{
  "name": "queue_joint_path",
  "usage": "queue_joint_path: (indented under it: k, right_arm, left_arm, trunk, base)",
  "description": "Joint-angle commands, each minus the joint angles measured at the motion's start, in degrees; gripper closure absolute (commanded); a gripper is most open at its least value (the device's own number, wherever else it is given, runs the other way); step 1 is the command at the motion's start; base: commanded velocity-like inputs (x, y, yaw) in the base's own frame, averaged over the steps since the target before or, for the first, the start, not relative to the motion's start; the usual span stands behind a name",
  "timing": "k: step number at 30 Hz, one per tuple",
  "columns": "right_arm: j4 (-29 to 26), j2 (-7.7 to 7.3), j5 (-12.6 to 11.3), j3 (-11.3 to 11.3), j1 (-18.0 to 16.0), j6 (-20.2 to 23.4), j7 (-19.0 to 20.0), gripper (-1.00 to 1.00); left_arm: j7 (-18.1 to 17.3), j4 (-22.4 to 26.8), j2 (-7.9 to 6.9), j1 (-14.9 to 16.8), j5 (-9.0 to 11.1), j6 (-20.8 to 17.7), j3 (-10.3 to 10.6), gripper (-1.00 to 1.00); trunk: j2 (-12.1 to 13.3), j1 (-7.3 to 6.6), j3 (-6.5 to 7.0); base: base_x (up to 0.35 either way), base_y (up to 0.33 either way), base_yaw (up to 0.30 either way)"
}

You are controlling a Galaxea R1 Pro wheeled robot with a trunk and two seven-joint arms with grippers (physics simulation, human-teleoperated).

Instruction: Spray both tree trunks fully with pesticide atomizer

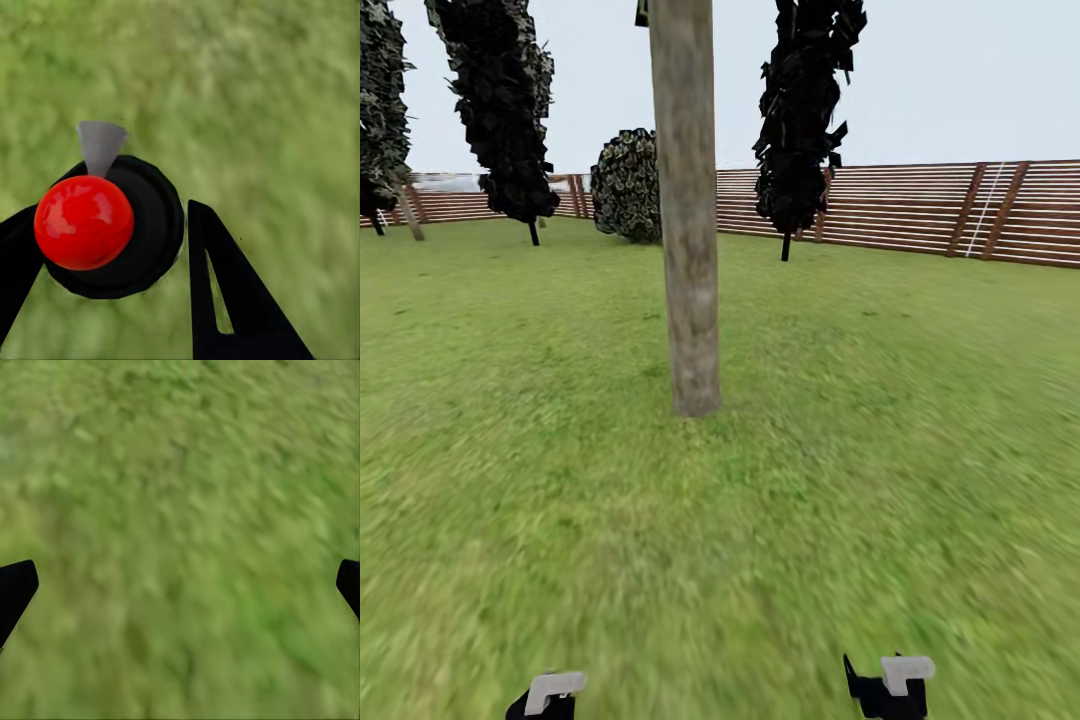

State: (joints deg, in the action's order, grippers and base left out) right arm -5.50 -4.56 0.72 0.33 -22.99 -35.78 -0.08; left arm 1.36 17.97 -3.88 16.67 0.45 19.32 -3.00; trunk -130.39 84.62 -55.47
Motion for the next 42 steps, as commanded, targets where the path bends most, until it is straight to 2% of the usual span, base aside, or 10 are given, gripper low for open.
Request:
queue_joint_path:
  k: [1, 27, 42]
  right_arm:
    - [0.0, -0.01, 0.1, 0.0, 0.0, -0.2, 0.0, -1.00]
    - [0.0, -0.01, 0.1, 0.0, 0.0, -0.2, 0.0, -1.00]
    - [0.0, 0.02, 0.0, 0.0, 0.0, -0.2, 0.0, -1.00]
  left_arm:
    - [0.0, 0.0, 0.01, 0.0, 0.0, 0.2, -0.1, 1.00]
    - [0.0, 0.0, 0.01, 0.0, 0.1, 0.2, -0.1, 1.00]
    - [0.0, 0.0, 0.01, 0.0, 0.0, 0.2, -0.1, 1.00]
  trunk:
    - [0.0, 0.02, -0.05]
    - [0.0, 0.02, -0.05]
    - [0.0, 0.02, -0.05]
  base:
    - [0.338, 0.000, 0.000]
    - [0.337, 0.000, 0.003]
    - [0.338, 0.000, 0.211]
